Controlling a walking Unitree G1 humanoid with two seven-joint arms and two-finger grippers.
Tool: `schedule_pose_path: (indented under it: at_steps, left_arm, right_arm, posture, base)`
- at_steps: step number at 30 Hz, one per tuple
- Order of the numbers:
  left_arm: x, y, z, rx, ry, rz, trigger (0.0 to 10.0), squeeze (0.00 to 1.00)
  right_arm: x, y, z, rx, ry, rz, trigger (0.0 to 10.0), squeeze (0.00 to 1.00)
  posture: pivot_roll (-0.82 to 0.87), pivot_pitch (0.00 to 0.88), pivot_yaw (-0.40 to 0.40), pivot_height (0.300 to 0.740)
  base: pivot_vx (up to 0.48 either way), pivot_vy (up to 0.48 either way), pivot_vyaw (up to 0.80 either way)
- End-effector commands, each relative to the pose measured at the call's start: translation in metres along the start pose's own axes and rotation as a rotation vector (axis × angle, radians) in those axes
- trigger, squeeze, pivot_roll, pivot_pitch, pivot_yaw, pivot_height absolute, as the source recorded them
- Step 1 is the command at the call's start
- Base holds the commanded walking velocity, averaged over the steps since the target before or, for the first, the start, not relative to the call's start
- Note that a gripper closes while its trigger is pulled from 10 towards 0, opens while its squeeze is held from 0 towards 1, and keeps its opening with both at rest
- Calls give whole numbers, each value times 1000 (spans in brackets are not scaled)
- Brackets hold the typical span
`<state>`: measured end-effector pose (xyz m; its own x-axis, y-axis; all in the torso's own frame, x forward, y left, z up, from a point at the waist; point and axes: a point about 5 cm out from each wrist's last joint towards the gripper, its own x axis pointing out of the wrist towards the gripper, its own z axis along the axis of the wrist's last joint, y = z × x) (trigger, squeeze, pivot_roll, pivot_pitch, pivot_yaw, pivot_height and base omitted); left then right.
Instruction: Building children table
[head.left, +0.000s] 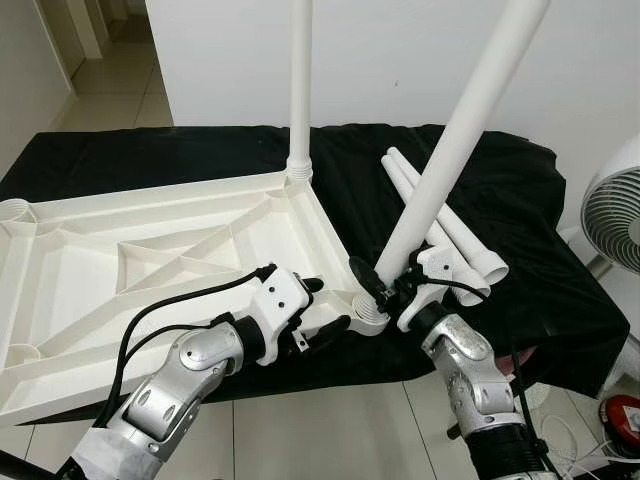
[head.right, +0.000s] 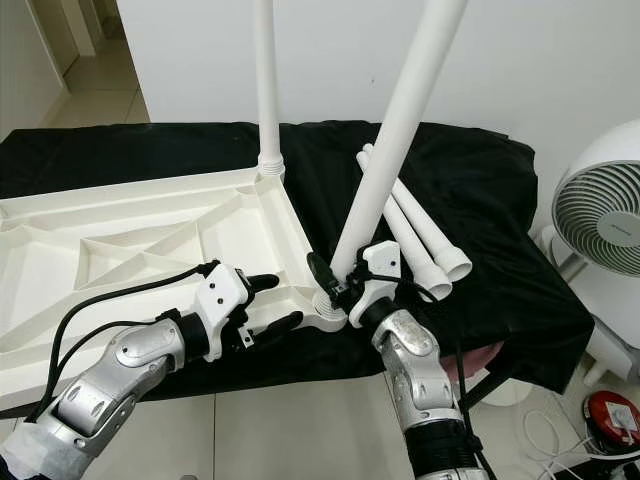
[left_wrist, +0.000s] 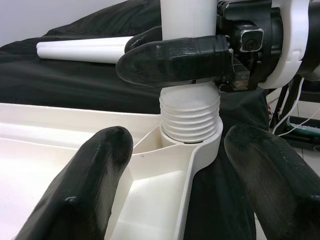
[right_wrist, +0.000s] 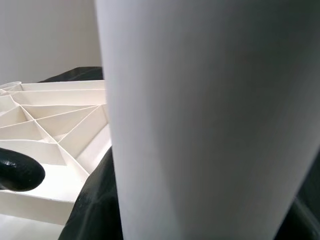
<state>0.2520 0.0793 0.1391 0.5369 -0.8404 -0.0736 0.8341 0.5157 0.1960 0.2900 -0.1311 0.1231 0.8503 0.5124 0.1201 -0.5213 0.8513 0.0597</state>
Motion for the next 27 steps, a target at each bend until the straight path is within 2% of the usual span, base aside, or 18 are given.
schedule_pose_path:
  at_steps: [1, 6, 13, 15, 24, 27]
  left_arm:
    - [1, -5, 5, 17, -10, -93, 10000, 0]
    - [1, -5, 6, 17, -11, -89, 10000, 0]
    - [1, -4, 6, 18, -11, -86, 10000, 0]
    - [1, -3, 7, 19, -13, -81, 10000, 0]
    - [0, -2, 8, 21, -16, -73, 10000, 0]
    - [-1, -2, 8, 23, -16, -75, 10000, 0]
  right_arm:
    - [-14, 0, -25, -9, 101, -47, 10000, 0]
    - [-17, 5, -29, -33, 103, -41, 10000, 0]
    - [-12, 3, -29, -95, 139, -25, 10000, 0]
    - [-11, 6, -28, -142, 140, 23, 10000, 0]
    - [-7, 5, -24, -231, 147, 101, 10000, 0]
    - [-7, 1, -26, -209, 158, 91, 10000, 0]
  posture:
    - [-46, 0, -18, 740]
    - [-48, 0, -17, 740]
    - [-45, 0, -20, 740]
    - [-43, 0, -21, 740]
    - [-38, 0, -20, 740]
    - [-36, 0, -21, 740]
  base:
    - [0, 0, 0]
    - [0, 0, 0]
    - [0, 0, 0]
    - [0, 0, 0]
    - [0, 0, 0]
    - [0, 0, 0]
